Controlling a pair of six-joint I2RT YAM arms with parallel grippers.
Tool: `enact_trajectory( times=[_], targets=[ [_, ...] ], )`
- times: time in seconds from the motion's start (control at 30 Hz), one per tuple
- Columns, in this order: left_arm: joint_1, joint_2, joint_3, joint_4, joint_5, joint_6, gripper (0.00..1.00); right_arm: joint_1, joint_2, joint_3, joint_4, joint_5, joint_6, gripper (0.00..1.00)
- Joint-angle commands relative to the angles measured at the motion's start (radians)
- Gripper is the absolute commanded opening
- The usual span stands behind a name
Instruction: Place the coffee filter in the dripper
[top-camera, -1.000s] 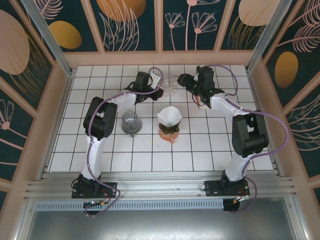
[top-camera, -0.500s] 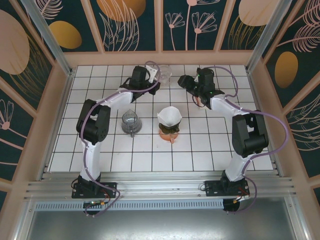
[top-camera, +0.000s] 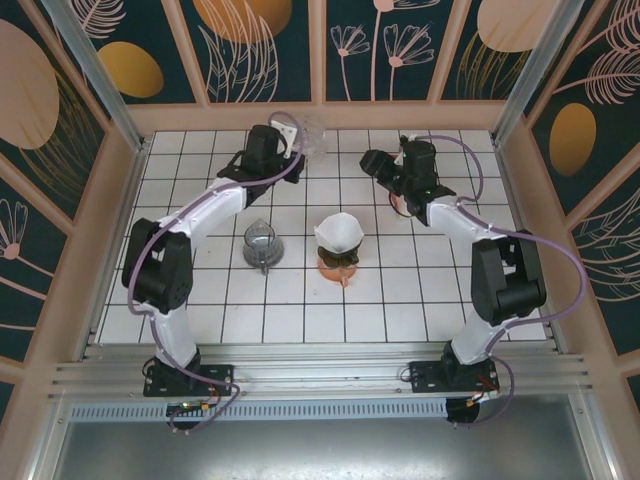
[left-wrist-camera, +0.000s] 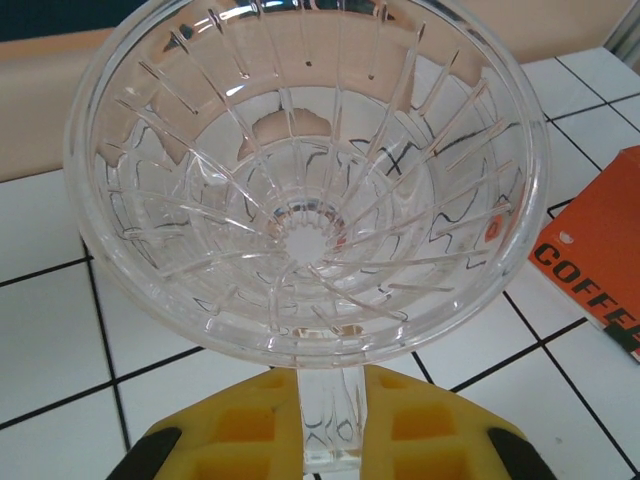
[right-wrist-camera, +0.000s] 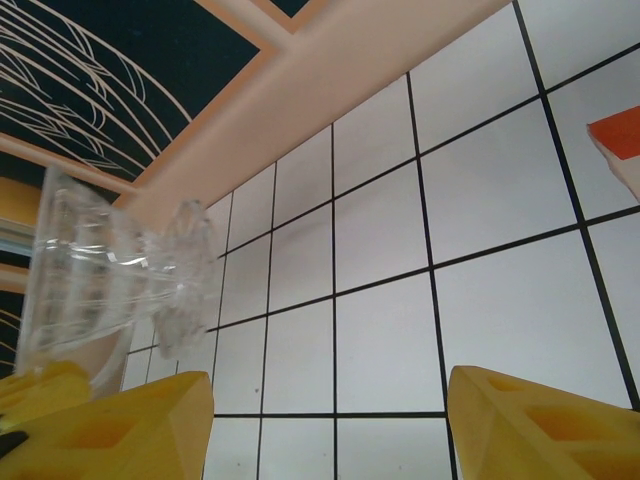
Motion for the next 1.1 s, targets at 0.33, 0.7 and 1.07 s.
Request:
enact_trajectory(
  times=[0.33, 0.7, 1.07],
  targets=[
    [-0.103, -0.384, -0.225, -0.197, -0.183, -0.125, 0.0, -0.023, -0.108, -0.128, 0.173, -0.048, 0.04, 0.64],
    [-0.166, -0.633, -0.349, -0.357, -0.308, -0.251, 0.0, -0.063, -0.166, -0.23, 0.248, -0.088, 0.071, 0.64],
    [-0.24, -0.771, -0.471, -0.527, -0.457, -0.448, 0.0, -0.084, -0.194, -0.293, 0.298, -0.102, 0.095, 0.64]
  ],
)
